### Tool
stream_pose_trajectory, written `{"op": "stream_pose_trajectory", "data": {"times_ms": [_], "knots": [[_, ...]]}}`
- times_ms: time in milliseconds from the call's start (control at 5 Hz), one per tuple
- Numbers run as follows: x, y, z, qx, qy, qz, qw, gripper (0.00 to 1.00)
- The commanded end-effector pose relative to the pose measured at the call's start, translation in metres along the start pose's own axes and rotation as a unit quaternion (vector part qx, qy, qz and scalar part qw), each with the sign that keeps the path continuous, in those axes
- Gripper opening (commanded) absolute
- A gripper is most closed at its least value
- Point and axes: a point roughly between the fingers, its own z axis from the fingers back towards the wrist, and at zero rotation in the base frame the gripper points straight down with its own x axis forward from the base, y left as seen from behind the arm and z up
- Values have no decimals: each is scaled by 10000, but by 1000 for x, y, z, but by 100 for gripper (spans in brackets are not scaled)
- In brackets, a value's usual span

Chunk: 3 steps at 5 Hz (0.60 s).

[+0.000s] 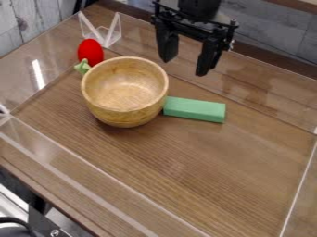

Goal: Move the red fruit to the right

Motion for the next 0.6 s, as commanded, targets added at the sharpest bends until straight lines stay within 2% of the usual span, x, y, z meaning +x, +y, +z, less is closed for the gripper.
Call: {"op": "stream_pose_trajectory", "data": {"times_ms": [0, 200, 400], "knots": [[0, 3, -6, -30, 64, 46, 10000, 100], [1, 15, -8, -69, 51, 151, 9998, 100], [2, 40, 0, -115, 23, 360, 9993, 100]]}}
